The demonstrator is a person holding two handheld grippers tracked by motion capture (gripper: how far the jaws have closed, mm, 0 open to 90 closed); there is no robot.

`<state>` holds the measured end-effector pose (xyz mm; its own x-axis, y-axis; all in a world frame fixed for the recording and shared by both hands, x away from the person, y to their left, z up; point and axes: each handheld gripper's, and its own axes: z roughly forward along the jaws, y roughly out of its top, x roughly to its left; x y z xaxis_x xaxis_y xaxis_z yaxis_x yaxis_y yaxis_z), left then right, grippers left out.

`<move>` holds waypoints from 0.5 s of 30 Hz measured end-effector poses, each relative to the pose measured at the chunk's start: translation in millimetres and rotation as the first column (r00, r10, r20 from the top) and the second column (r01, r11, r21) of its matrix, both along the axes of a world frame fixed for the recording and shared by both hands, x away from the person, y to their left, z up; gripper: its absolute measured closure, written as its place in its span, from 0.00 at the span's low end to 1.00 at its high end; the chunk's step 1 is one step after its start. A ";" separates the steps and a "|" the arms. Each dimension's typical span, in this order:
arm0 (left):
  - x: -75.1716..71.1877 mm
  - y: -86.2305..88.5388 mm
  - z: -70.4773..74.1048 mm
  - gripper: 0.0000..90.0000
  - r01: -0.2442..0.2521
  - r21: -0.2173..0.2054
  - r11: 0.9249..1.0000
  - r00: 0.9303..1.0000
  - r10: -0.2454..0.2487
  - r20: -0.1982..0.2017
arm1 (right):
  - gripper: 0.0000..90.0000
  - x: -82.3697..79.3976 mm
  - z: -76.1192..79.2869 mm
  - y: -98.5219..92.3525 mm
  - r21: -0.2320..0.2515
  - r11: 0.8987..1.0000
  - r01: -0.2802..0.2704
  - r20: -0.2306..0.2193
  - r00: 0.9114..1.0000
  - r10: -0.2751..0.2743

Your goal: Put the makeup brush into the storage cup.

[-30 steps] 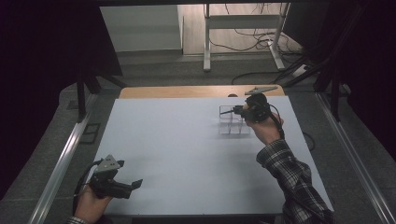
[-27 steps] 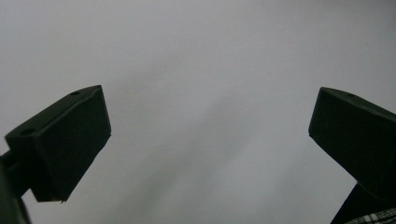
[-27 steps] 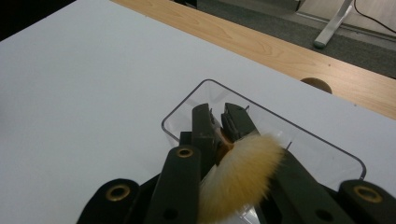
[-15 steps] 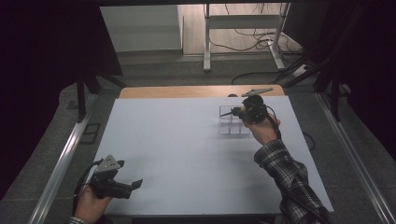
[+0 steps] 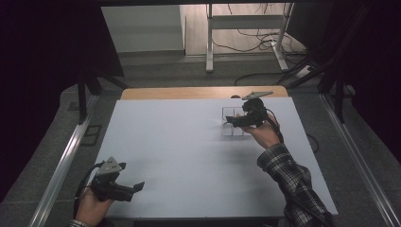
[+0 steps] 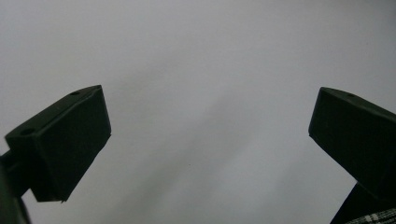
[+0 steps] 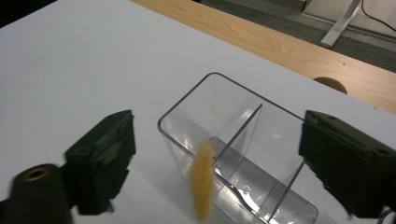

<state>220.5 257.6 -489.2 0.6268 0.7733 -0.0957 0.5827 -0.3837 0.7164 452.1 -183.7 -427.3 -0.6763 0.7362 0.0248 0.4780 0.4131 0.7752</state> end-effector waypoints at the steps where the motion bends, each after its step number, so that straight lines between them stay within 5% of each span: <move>1: 0.0 0.1 0.0 0.00 0.000 0.000 1.000 1.000 0.000 0.000 | 0.09 -0.4 -0.3 -0.2 0.001 1.000 0.003 0.002 1.000 -0.003; 15: 0.0 0.0 -0.1 0.00 -0.001 0.001 1.000 1.000 0.001 -0.002 | 0.03 -9.0 -1.1 -5.2 0.016 1.000 0.000 0.000 1.000 0.000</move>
<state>220.5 257.6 -489.3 0.6256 0.7742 -0.0960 0.5847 -0.3838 0.7147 443.1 -188.9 -428.4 -0.6760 0.7360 0.0365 0.4785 0.4008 0.7813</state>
